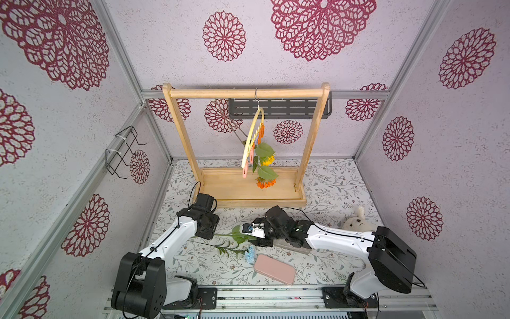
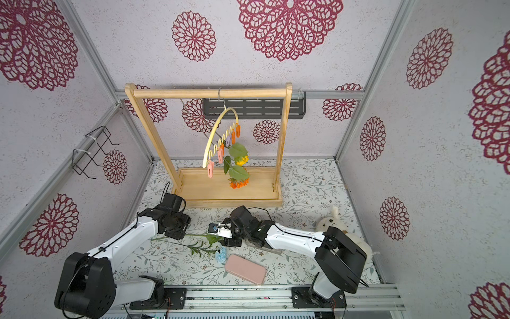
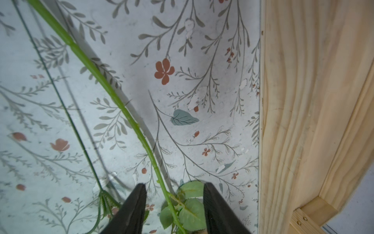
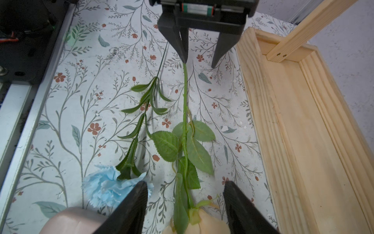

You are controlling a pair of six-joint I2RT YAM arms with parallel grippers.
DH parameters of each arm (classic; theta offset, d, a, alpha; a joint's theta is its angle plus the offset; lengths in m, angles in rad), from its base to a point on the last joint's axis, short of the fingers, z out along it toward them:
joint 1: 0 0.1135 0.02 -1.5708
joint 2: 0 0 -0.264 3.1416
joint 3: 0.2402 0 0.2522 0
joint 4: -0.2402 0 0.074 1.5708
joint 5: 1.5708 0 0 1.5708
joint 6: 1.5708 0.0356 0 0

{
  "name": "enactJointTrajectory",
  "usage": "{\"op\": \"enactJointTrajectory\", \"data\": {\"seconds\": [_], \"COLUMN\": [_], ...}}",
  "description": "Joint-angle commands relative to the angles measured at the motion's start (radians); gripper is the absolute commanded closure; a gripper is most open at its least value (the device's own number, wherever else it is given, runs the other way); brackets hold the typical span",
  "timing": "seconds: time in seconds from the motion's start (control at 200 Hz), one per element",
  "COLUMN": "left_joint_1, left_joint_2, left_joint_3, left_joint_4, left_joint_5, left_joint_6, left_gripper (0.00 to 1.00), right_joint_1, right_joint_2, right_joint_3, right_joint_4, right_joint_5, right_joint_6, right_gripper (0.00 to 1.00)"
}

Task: Dry the flowers on a clothes hanger
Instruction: Pick up the flower at the center of the board.

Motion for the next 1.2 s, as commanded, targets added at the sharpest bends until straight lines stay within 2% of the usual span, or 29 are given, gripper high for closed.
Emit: {"op": "enactJointTrajectory", "data": {"seconds": [0.0, 0.105, 0.315, 0.415, 0.59, 0.7, 0.856, 0.941, 0.961, 1.036, 1.076, 1.146, 1.196], "left_joint_1": [-0.009, -0.011, -0.019, -0.022, -0.024, -0.023, -0.026, -0.029, -0.031, -0.034, -0.034, -0.034, -0.035], "left_joint_2": [0.032, 0.049, 0.110, 0.143, 0.193, 0.224, 0.260, 0.242, 0.234, 0.195, 0.171, 0.135, 0.115], "left_joint_3": [0.036, 0.030, -0.011, -0.008, 0.013, 0.029, 0.047, 0.037, 0.036, 0.038, 0.043, 0.048, 0.049], "left_joint_4": [-0.092, -0.099, 0.014, 0.035, 0.036, 0.023, 0.020, 0.028, 0.032, 0.026, 0.015, -0.002, -0.004], "left_joint_5": [-0.054, -0.062, -0.035, -0.042, -0.072, -0.078, -0.054, -0.046, -0.048, -0.062, -0.074, -0.084, -0.084], "left_joint_6": [-0.033, -0.068, -0.122, -0.112, -0.095, -0.093, -0.059, -0.074, -0.076, -0.078, -0.079, -0.083, -0.083], "left_gripper": [0.54, 0.55, 0.55, 0.67, 0.75, 0.98, 1.00, 1.00, 0.94, 0.91, 0.83, 0.61, 0.57], "right_joint_1": [0.004, 0.004, 0.005, 0.005, 0.005, 0.005, 0.005, 0.005, 0.005, 0.006, 0.005, 0.005, 0.006], "right_joint_2": [-0.054, -0.078, -0.085, -0.085, -0.104, -0.125, -0.145, -0.151, -0.152, -0.157, -0.157, -0.153, -0.149], "right_joint_3": [-0.001, -0.016, -0.019, -0.010, -0.002, 0.000, -0.009, -0.007, -0.008, -0.013, -0.014, -0.008, -0.001], "right_joint_4": [0.015, 0.009, -0.008, -0.025, -0.058, -0.080, -0.086, -0.098, -0.099, -0.097, -0.099, -0.107, -0.110], "right_joint_5": [-0.004, -0.003, -0.004, -0.007, -0.035, -0.028, -0.043, -0.036, -0.035, -0.036, -0.035, -0.032, -0.037], "right_joint_6": [0.000, -0.002, -0.030, -0.038, -0.057, -0.068, -0.071, -0.073, -0.073, -0.078, -0.083, -0.090, -0.092], "right_gripper": [0.36, 0.36, 0.35, 0.35, 0.36, 0.36, 0.36, 0.36, 0.36, 0.35, 0.35, 0.35, 0.35]}}
